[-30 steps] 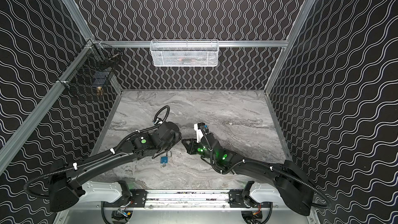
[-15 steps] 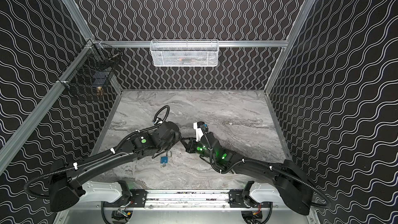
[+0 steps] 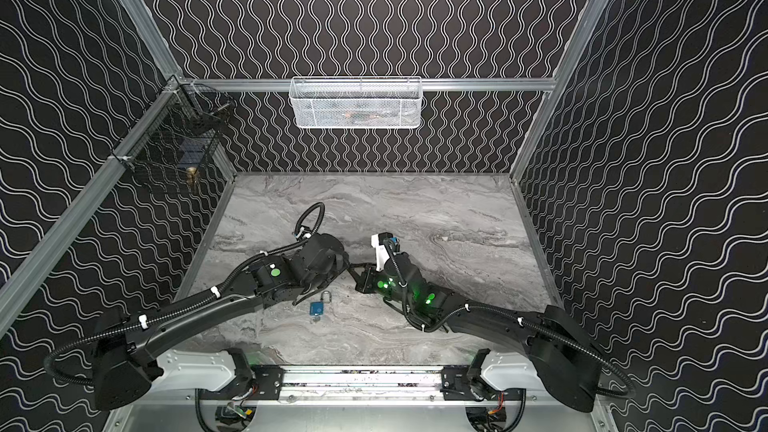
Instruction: Unlock with the key
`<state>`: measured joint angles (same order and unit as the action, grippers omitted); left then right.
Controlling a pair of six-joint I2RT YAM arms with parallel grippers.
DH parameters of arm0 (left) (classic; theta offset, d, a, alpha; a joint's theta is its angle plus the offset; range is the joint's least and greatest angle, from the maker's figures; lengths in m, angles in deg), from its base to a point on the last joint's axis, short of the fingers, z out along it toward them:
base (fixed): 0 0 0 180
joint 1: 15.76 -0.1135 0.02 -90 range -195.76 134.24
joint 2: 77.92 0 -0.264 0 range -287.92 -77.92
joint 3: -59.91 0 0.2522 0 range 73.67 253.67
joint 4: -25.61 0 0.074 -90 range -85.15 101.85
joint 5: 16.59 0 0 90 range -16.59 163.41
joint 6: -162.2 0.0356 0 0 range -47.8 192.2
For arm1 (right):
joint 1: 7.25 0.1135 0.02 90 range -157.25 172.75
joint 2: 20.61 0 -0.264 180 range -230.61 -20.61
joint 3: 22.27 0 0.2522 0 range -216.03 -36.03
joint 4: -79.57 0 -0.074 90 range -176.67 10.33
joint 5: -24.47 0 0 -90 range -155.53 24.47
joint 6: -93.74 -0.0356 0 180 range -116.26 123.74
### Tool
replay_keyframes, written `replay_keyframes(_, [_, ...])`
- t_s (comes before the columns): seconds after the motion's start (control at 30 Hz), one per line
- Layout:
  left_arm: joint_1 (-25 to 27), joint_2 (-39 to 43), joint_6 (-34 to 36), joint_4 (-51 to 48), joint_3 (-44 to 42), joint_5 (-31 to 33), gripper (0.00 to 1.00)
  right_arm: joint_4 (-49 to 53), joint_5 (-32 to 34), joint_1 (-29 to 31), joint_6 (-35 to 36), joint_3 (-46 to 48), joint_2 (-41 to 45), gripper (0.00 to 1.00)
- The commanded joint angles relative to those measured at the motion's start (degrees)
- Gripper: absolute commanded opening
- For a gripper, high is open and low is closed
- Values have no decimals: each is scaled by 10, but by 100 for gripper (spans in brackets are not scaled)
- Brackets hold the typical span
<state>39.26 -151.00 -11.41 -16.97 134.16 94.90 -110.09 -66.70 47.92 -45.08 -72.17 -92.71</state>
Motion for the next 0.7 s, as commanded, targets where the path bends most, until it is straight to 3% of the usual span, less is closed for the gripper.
replay_keyframes(0.0, [-5,8,11,10,3,-13,0,-11,9,1,3,0,15,10])
replay_keyframes(0.4, [-11,10,11,0,6,10,0,11,-3,1,-40,-9,25,26])
replay_keyframes(0.67, [-10,6,10,5,6,13,0,23,9,1,-62,-26,6,27])
